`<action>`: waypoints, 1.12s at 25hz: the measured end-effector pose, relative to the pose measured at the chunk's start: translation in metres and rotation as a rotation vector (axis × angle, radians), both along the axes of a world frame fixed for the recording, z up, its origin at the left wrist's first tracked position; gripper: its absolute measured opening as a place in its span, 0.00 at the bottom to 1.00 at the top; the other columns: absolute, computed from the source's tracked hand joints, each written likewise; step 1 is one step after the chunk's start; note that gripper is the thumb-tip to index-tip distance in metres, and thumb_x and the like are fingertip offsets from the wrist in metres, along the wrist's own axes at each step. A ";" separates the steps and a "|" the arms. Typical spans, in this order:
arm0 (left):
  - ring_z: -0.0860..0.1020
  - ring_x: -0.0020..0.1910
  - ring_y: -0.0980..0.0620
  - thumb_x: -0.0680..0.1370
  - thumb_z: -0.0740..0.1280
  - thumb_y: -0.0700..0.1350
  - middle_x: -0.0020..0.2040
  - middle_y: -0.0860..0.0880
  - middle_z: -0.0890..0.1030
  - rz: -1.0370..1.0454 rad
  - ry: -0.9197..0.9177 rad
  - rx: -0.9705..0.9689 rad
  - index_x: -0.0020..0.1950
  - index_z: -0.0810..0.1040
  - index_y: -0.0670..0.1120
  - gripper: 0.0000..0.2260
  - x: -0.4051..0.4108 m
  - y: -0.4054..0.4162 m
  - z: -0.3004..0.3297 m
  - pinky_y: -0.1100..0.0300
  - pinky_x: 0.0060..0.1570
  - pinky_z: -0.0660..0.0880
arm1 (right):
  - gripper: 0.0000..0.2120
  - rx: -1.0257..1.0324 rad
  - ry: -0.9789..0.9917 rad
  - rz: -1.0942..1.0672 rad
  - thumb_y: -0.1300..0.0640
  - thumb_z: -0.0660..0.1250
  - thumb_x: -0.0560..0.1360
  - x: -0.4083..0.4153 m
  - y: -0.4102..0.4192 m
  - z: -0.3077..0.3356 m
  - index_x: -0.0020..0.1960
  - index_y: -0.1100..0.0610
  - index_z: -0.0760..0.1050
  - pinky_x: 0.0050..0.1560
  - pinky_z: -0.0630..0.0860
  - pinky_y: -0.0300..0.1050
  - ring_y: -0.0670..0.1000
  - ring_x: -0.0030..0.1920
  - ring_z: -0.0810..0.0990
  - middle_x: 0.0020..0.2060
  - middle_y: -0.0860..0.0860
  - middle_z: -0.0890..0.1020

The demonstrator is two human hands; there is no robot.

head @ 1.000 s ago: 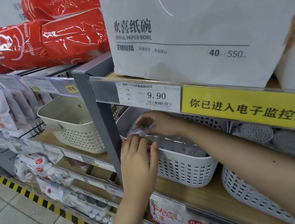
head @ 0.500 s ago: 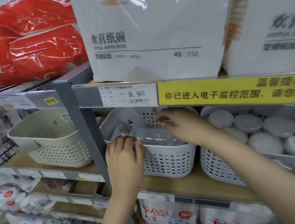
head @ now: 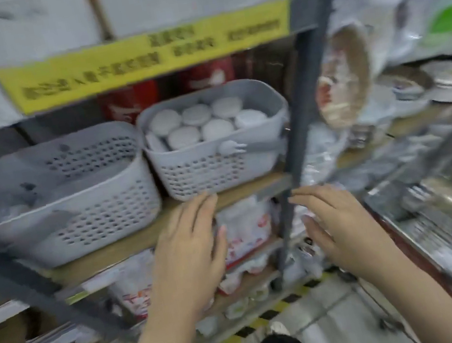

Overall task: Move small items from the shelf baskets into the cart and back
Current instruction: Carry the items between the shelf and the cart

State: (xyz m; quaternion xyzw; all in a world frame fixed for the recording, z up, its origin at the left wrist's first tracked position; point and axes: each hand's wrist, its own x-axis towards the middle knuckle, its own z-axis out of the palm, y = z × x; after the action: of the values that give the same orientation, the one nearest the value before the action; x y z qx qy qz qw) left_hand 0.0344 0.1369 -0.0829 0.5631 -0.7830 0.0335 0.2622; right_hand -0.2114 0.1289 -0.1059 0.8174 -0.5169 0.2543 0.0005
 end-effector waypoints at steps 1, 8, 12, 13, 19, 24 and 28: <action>0.73 0.61 0.48 0.78 0.56 0.51 0.63 0.47 0.76 -0.095 -0.019 0.087 0.67 0.72 0.44 0.21 -0.024 0.003 -0.008 0.54 0.57 0.74 | 0.13 0.059 -0.024 -0.115 0.60 0.63 0.74 -0.027 0.022 -0.013 0.59 0.56 0.76 0.56 0.69 0.45 0.53 0.56 0.76 0.56 0.50 0.78; 0.63 0.70 0.57 0.82 0.54 0.54 0.72 0.57 0.64 -0.588 -0.099 0.526 0.75 0.57 0.54 0.22 -0.171 0.019 -0.042 0.62 0.64 0.65 | 0.15 0.465 -0.376 -0.817 0.61 0.65 0.77 -0.142 0.153 -0.073 0.63 0.54 0.73 0.51 0.67 0.42 0.54 0.59 0.76 0.57 0.49 0.77; 0.66 0.69 0.57 0.81 0.56 0.54 0.71 0.57 0.68 -0.662 -0.143 0.626 0.74 0.62 0.55 0.20 -0.234 0.001 -0.071 0.61 0.63 0.66 | 0.13 0.567 -0.411 -0.931 0.57 0.64 0.78 -0.181 0.181 -0.096 0.61 0.48 0.72 0.58 0.68 0.40 0.50 0.62 0.74 0.57 0.43 0.76; 0.66 0.69 0.56 0.81 0.56 0.54 0.71 0.56 0.68 -0.678 -0.146 0.657 0.74 0.63 0.54 0.20 -0.250 -0.005 -0.076 0.61 0.64 0.66 | 0.12 0.578 -0.433 -0.933 0.58 0.64 0.78 -0.189 0.183 -0.098 0.58 0.45 0.71 0.57 0.66 0.37 0.47 0.62 0.74 0.54 0.38 0.75; 0.68 0.68 0.57 0.80 0.59 0.54 0.70 0.55 0.70 -0.672 -0.194 0.769 0.72 0.66 0.51 0.20 -0.327 -0.037 -0.116 0.63 0.65 0.65 | 0.14 0.673 -0.461 -0.927 0.54 0.61 0.79 -0.244 0.163 -0.112 0.64 0.47 0.71 0.59 0.64 0.33 0.43 0.63 0.73 0.60 0.40 0.75; 0.71 0.65 0.58 0.80 0.60 0.52 0.68 0.56 0.73 -0.666 -0.258 0.861 0.71 0.68 0.51 0.19 -0.379 -0.062 -0.139 0.64 0.62 0.68 | 0.15 0.694 -0.568 -0.994 0.52 0.59 0.80 -0.285 0.132 -0.120 0.66 0.49 0.70 0.56 0.66 0.34 0.44 0.62 0.72 0.61 0.43 0.75; 0.72 0.64 0.57 0.80 0.58 0.52 0.66 0.55 0.73 -0.744 -0.334 0.868 0.71 0.68 0.52 0.18 -0.443 -0.088 -0.156 0.61 0.59 0.70 | 0.15 0.715 -0.690 -1.106 0.55 0.60 0.79 -0.319 0.104 -0.139 0.65 0.51 0.71 0.52 0.64 0.31 0.44 0.61 0.73 0.59 0.44 0.76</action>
State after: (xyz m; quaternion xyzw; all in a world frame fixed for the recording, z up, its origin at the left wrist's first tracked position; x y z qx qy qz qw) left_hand -0.4085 0.0486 -0.2387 0.2938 -0.9004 -0.2957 -0.1249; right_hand -0.5300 0.2333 -0.2449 0.2618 -0.8750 0.2753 -0.3002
